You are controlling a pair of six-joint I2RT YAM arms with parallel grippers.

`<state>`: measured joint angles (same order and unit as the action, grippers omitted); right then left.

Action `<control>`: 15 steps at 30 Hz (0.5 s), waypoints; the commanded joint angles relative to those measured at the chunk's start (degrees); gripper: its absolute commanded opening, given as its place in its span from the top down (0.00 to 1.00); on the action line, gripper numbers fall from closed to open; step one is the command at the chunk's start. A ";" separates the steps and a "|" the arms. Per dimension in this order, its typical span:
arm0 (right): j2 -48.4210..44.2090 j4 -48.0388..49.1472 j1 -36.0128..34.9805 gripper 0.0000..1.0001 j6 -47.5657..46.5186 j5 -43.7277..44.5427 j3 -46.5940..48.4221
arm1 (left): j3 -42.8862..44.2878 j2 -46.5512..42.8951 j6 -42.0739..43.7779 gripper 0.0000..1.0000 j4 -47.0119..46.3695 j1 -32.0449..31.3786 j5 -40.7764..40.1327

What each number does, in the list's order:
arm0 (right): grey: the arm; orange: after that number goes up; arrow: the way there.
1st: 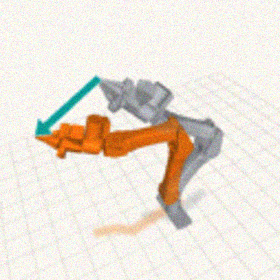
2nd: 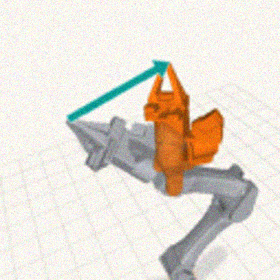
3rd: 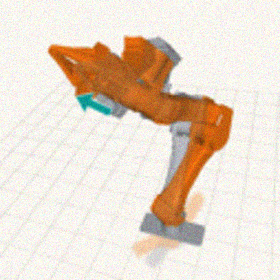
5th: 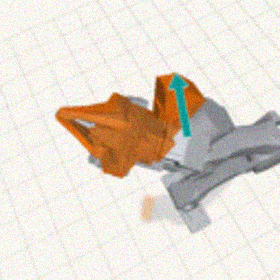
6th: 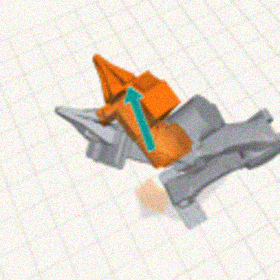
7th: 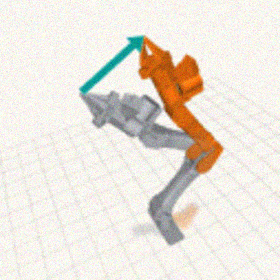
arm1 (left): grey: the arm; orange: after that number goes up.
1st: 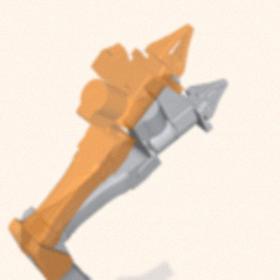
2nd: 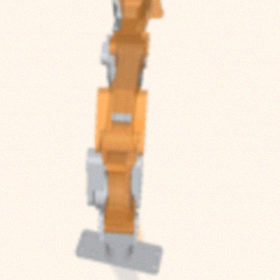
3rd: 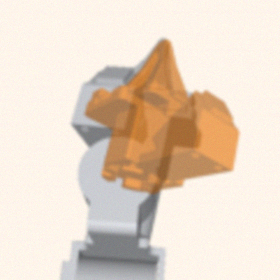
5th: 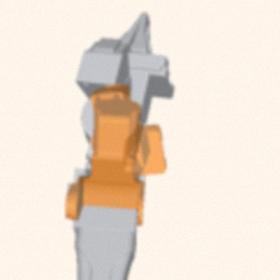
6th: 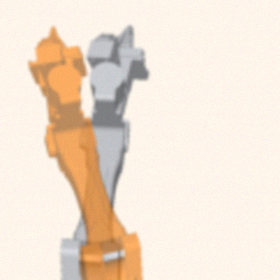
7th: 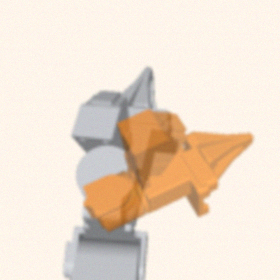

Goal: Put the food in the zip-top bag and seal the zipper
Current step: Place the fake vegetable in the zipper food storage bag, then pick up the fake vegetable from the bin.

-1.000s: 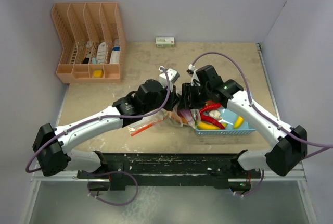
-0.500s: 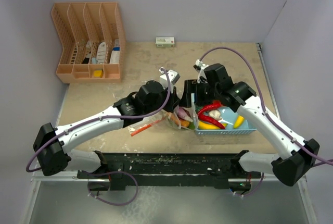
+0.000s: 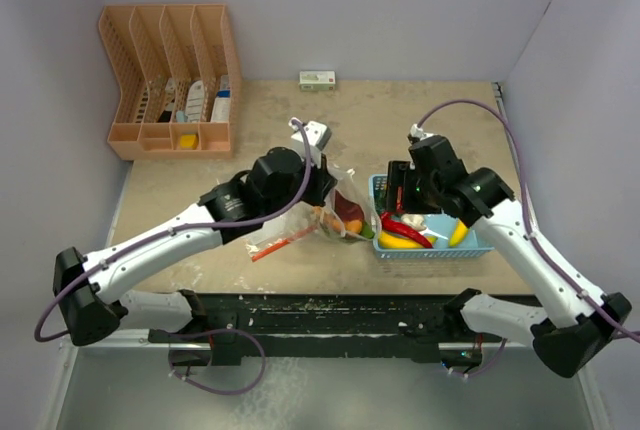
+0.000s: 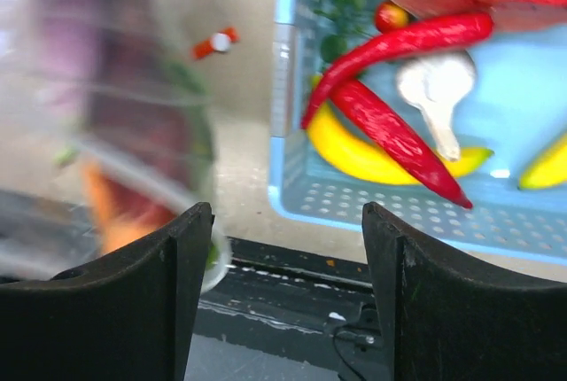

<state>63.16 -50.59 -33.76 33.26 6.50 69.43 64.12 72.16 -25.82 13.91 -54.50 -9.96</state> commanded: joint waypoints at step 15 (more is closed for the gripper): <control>11.37 6.39 9.25 0.28 0.08 -0.37 -14.00 | -1.35 -5.28 -0.86 1.00 -3.85 0.10 -2.31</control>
<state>70.78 -48.64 -25.06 33.82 6.37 55.72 62.59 68.23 -26.92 12.49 -54.41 -14.13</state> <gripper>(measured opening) 0.714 0.003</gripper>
